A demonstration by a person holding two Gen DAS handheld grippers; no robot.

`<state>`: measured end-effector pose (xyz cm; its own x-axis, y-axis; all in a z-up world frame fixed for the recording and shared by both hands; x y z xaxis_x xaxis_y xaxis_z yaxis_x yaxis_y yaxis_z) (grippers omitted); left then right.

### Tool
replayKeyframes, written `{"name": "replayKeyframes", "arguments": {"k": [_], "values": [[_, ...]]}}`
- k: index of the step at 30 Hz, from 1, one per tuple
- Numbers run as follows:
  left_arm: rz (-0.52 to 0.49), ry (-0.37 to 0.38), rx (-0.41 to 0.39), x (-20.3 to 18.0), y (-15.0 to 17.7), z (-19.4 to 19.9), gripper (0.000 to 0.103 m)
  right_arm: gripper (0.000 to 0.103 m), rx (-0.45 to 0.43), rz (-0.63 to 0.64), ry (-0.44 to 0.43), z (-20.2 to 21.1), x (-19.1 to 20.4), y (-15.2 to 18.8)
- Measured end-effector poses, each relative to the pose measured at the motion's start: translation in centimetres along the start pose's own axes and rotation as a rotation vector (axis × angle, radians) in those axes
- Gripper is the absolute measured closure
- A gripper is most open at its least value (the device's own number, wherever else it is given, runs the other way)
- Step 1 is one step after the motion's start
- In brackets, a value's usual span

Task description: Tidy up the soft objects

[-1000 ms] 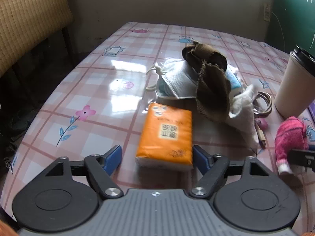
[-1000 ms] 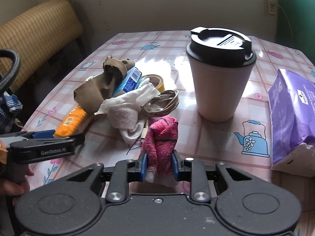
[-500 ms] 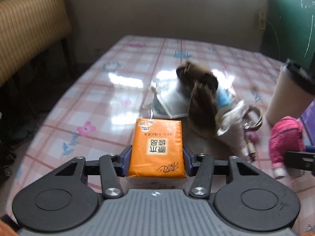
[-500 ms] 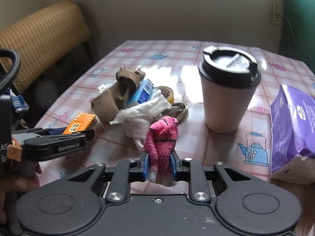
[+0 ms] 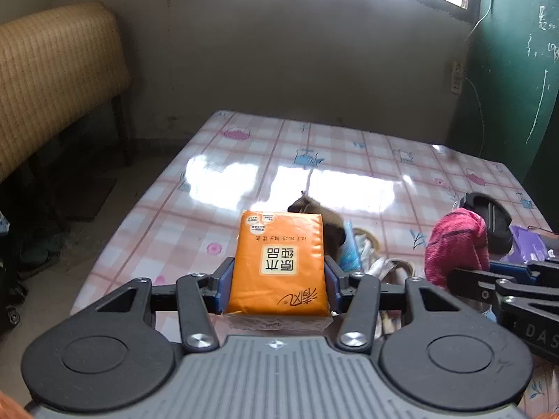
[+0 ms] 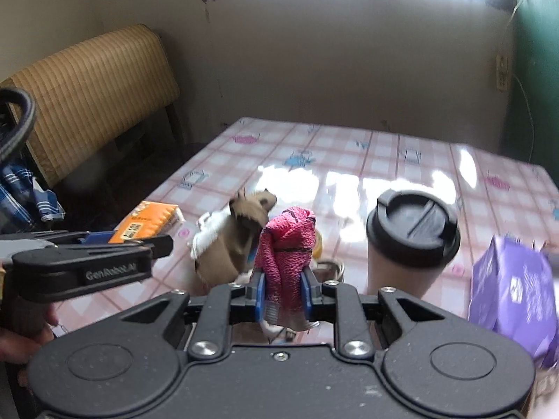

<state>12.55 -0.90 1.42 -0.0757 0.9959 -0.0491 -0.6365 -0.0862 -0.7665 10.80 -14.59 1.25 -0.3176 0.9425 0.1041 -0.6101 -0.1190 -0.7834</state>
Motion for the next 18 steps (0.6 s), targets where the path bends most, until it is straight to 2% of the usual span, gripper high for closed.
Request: {"name": "replayKeyframes", "arguments": {"k": [8, 18], "values": [[-0.002, -0.010, 0.013, -1.1, -1.3, -0.6, 0.051, 0.077, -0.008, 0.015, 0.059, 0.3, -0.3, -2.2], [0.004, -0.035, 0.017, -1.3, -2.5, -1.2, 0.051, 0.077, -0.010, -0.005, 0.122, 0.1, -0.8, -3.5]]}}
Point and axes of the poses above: each gripper's, at about its wrist camera, not at the fingertips, and z roughly against the way its jaws point, x to its left, y to its underside, the point moved 7 cm from there along -z, roughly the way its jaws point, and after that the axes turned 3 degrees about z, right-handed, at the moved point
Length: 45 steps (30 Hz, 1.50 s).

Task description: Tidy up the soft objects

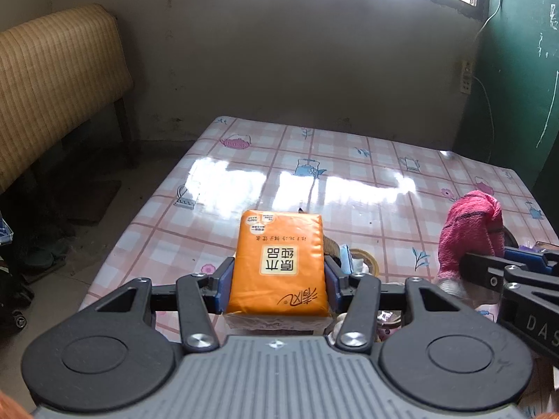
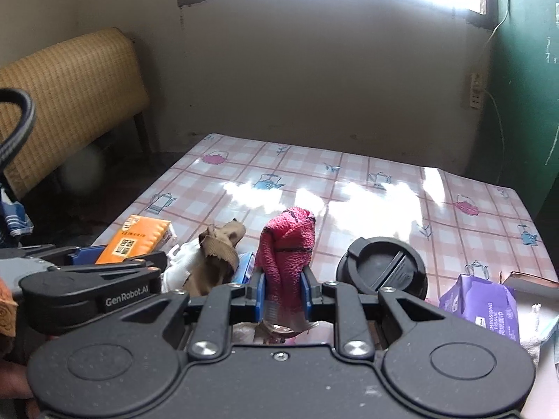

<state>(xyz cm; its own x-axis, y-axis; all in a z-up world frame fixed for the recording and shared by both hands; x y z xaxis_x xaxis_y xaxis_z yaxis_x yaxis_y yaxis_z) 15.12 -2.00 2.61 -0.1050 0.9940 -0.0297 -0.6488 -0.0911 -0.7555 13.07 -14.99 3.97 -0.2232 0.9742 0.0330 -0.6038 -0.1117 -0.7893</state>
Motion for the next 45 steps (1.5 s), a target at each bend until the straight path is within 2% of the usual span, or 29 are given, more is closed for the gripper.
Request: {"name": "replayKeyframes", "arguments": {"k": [45], "values": [[-0.034, 0.060, -0.004, -4.1, -1.4, -0.3, 0.051, 0.077, -0.023, -0.075, 0.077, 1.1, -4.3, -0.7]]}}
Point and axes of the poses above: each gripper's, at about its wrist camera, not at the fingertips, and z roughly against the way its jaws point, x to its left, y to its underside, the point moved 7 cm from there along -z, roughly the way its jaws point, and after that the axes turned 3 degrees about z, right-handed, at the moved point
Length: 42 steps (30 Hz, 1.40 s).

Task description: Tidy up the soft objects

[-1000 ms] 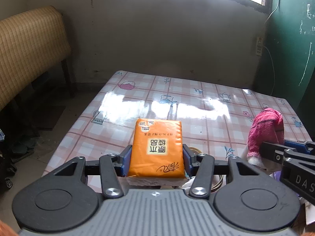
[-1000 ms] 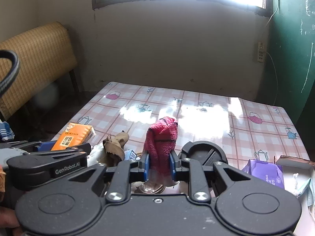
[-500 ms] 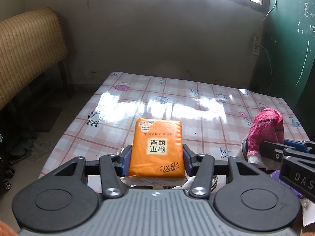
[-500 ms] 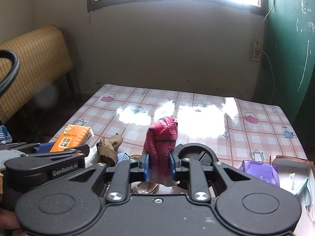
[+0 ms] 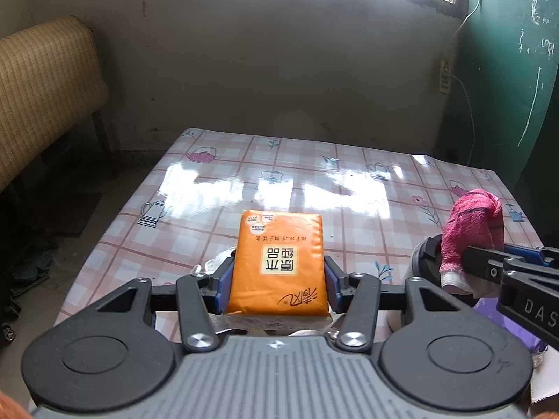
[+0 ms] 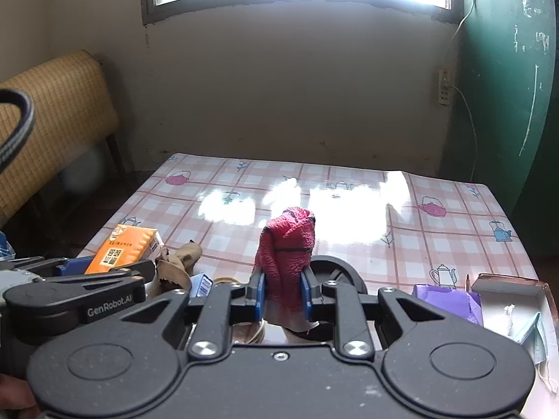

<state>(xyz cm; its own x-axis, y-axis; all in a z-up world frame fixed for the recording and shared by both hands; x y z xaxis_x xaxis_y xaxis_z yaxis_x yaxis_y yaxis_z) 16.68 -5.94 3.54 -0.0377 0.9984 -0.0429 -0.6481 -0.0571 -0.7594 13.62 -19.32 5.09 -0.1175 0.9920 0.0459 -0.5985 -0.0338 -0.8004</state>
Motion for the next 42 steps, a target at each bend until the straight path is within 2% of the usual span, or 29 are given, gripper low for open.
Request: {"name": "replayKeyframes", "arguments": {"k": [42], "values": [[-0.137, 0.124, 0.008, -10.5, 0.3, -0.4, 0.051, 0.077, -0.010, -0.121, 0.123, 2.0, -10.2, 1.1]]}}
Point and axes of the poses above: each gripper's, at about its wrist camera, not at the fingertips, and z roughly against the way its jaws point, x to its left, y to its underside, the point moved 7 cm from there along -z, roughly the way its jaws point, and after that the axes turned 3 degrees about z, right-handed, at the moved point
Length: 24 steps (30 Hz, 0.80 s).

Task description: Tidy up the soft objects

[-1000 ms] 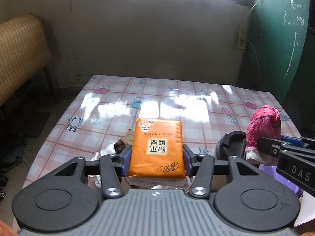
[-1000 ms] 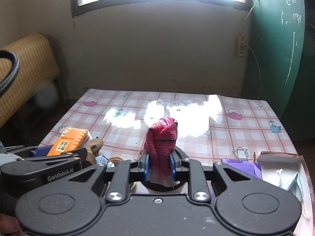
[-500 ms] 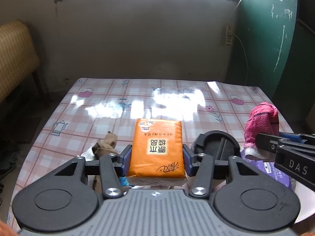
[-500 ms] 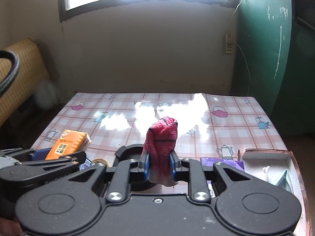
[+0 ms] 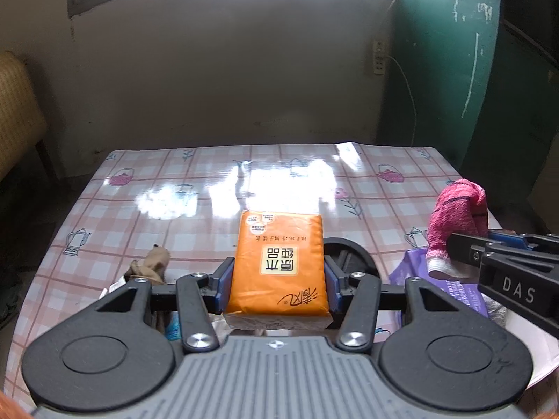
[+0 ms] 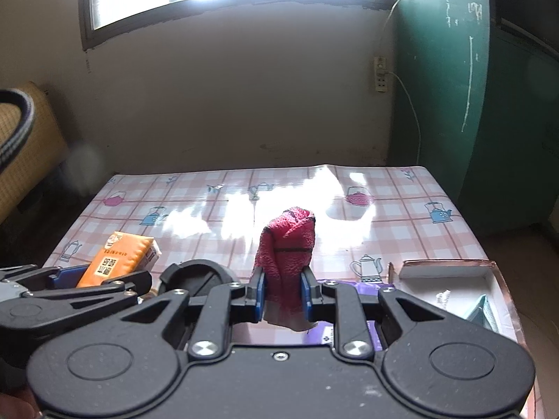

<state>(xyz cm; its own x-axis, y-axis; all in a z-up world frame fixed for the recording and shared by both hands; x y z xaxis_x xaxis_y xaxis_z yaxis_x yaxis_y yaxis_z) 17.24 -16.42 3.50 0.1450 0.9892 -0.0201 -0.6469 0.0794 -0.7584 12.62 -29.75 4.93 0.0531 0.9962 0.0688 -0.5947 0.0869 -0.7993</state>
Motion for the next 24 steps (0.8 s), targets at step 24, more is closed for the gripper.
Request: {"name": "replayKeyframes", "arguments": {"k": [24], "values": [[-0.103, 0.100, 0.019, -7.9, 0.8, -0.6, 0.051, 0.077, 0.013, -0.072, 0.089, 0.7, -7.4, 1.2]]}}
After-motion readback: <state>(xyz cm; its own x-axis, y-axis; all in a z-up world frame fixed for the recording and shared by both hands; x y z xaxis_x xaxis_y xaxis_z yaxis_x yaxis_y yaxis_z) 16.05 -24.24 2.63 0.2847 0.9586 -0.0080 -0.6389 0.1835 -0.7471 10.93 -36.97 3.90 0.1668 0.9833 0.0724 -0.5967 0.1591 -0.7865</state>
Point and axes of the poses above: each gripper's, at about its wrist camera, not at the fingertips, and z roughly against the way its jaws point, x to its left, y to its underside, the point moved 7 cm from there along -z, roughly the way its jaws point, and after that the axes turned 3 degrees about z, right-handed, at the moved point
